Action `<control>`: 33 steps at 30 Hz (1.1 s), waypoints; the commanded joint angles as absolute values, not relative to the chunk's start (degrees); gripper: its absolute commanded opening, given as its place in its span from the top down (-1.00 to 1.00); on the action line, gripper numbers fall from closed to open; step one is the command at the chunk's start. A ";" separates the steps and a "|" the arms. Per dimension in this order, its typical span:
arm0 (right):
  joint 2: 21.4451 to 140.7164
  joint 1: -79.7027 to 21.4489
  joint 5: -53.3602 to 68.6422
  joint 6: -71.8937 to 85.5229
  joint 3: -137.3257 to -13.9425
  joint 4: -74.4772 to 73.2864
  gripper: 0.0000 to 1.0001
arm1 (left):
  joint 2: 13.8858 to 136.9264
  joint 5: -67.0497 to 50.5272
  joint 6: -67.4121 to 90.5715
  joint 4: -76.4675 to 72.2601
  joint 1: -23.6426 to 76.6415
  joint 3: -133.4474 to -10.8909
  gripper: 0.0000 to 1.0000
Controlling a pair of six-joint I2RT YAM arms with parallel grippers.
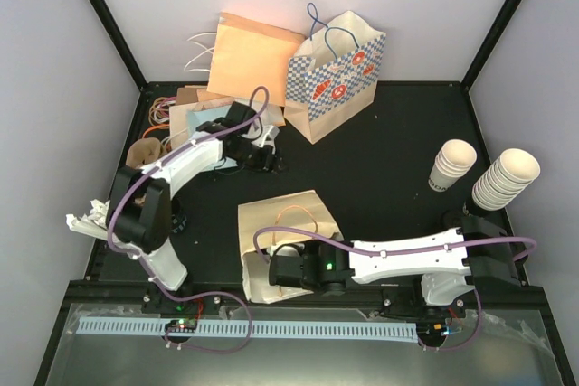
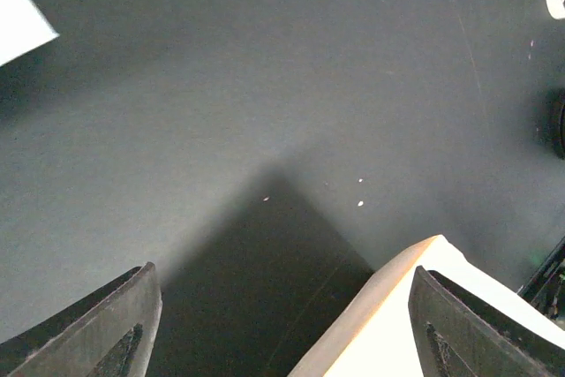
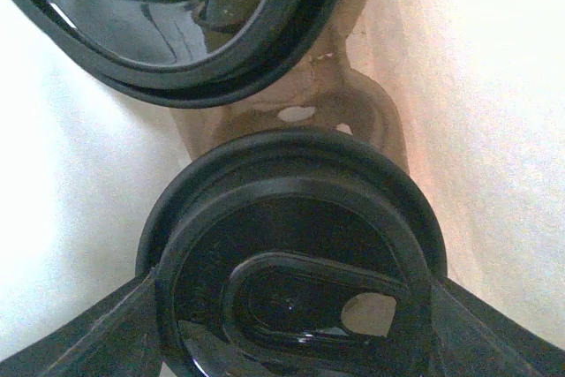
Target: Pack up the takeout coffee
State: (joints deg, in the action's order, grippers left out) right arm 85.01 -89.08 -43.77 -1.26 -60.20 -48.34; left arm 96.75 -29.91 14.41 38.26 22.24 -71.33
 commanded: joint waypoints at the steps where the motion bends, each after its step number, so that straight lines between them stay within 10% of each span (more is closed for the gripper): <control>1: 84.66 -89.46 -49.85 -1.56 -58.52 -45.89 -0.19 | 102.09 -30.99 10.42 42.69 24.98 -77.57 -0.58; 33: 77.99 -87.42 -45.15 -12.94 -50.57 -32.29 -0.19 | 114.24 -41.78 4.30 48.97 30.03 -81.35 -0.18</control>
State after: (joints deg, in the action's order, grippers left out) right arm 78.28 -87.96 -46.13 -13.45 -50.00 -31.73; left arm 114.15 -39.46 5.52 47.16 29.28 -79.48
